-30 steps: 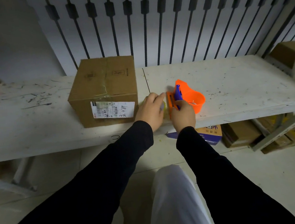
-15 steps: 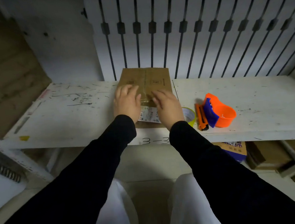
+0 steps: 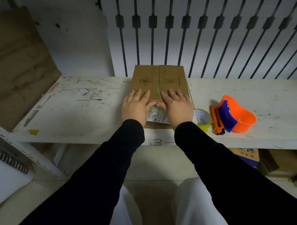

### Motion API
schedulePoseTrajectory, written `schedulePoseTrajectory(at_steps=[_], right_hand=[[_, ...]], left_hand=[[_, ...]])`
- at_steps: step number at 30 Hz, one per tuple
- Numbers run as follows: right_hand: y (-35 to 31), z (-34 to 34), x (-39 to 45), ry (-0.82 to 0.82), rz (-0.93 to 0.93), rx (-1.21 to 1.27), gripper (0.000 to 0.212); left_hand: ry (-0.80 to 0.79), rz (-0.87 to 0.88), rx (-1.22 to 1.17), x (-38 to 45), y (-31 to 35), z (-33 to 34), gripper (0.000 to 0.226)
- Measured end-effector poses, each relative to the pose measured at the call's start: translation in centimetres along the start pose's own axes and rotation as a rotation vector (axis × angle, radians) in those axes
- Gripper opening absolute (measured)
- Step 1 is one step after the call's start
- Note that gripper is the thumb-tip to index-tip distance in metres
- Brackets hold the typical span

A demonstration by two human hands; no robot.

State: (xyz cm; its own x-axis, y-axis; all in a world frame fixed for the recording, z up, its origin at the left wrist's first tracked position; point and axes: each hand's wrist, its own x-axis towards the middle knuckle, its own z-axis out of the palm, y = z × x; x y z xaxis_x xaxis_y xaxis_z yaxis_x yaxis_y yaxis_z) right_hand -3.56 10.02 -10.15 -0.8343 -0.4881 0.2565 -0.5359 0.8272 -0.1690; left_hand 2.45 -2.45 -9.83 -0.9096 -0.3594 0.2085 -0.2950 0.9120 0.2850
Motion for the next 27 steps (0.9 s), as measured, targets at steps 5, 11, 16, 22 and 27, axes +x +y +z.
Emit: schedulePoseTrajectory(at_steps=[5,11,16,22,27], right_hand=[[0.0,0.3,-0.2,0.063,-0.028,-0.040,0.056],[0.3,0.1,-0.2,0.029,-0.050,-0.024,0.059],[0.3,-0.2,0.0,-0.015,-0.047,-0.055,0.056],[0.0,-0.5,-0.1,-0.078,-0.002,0.002,0.080],[-0.6,0.1,0.2,-0.029,0.036,-0.023,0.069]], left_hand=[[0.010,0.021,0.023,0.1,-0.3,0.3,0.057],[0.006,0.020,0.083,0.2,-0.1,0.1,0.059],[-0.044,0.021,0.123,0.3,0.2,-0.5,0.062],[-0.088,0.026,0.191,0.3,0.1,-0.9,0.066],[-0.093,0.023,0.177,0.2,0.1,-1.0,0.068]])
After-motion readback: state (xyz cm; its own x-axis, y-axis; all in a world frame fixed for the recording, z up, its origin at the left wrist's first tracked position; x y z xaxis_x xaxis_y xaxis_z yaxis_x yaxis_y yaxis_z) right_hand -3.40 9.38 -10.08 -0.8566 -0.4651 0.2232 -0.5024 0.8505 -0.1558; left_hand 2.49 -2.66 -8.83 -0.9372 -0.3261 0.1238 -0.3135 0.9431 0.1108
